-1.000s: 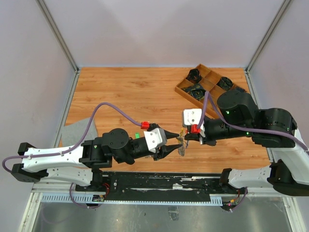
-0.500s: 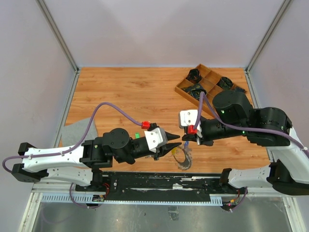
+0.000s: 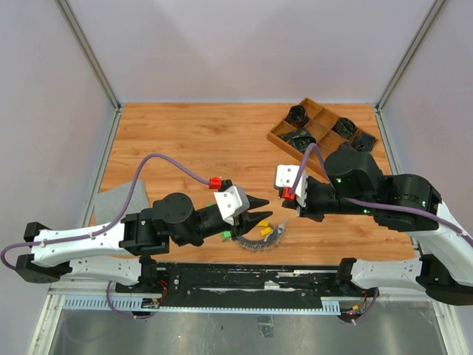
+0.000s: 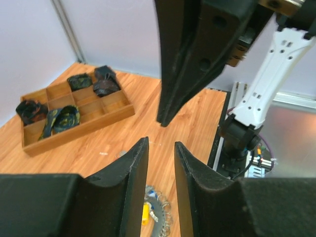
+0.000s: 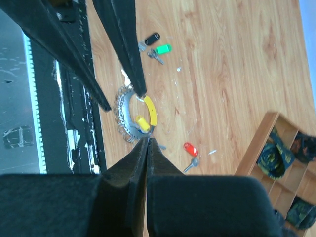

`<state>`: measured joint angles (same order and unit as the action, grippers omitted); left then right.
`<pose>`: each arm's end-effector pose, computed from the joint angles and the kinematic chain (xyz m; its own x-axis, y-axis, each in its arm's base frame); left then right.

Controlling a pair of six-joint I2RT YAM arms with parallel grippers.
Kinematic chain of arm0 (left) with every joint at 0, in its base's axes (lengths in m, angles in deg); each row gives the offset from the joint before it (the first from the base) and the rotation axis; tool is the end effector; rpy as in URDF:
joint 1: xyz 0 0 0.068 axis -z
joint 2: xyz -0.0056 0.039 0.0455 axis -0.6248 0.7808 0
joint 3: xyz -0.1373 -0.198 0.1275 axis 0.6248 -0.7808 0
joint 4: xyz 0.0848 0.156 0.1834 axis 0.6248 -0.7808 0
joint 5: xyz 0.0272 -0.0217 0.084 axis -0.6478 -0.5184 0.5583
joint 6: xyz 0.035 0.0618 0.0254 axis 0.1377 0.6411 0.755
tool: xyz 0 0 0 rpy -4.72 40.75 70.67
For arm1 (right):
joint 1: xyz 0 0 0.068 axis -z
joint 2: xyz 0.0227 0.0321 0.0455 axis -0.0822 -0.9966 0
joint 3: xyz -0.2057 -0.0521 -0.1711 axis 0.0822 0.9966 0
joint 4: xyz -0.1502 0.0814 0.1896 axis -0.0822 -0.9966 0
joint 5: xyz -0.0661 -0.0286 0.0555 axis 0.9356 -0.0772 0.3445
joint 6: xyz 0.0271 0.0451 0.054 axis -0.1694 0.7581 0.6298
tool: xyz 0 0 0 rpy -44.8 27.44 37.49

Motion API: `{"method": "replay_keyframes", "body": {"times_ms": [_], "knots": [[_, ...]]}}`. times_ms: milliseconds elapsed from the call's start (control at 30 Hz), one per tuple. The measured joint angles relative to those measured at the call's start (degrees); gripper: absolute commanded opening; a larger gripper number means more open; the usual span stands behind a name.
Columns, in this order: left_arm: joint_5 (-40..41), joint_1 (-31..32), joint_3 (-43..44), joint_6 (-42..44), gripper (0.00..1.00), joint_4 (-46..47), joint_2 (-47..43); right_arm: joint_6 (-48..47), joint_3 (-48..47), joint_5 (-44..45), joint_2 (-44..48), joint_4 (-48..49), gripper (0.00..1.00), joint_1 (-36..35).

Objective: Put the keys on the keyring

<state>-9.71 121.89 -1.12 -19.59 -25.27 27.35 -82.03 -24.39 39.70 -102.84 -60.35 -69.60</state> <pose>0.0445 -0.2366 0.4215 0.1115 0.0022 -0.9938 0.9234 0.3694 0.1044 0.0651 0.1599 0.4728 0.1219 -0.5113 -0.8507 -0.9631 0.1463 -0.2260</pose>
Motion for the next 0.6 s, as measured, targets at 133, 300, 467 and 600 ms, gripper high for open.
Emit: {"method": "replay_keyframes", "body": {"times_ms": [133, 300, 467, 600], "knots": [[-1.6, -4.9, -2.7, -3.3, 0.37, 0.3, -1.0, 3.3, 5.9, 3.1, 1.4, 1.9, 0.03, 1.4], [-3.6, -11.5, -6.7, -7.6, 0.39, 0.5, -1.7, 8.8, 14.0, -2.7, 2.2, 5.3, 0.2, 17.4], [-5.5, -13.9, -8.9, -10.4, 0.4, 0.6, -1.7, 15.4, 29.0, -13.6, 2.9, 12.6, 0.24, 33.8], [-6.4, -14.1, -9.0, -11.5, 0.4, 0.6, -1.6, 20.9, 42.0, -20.4, 2.0, 19.2, 0.26, 40.6]]}}
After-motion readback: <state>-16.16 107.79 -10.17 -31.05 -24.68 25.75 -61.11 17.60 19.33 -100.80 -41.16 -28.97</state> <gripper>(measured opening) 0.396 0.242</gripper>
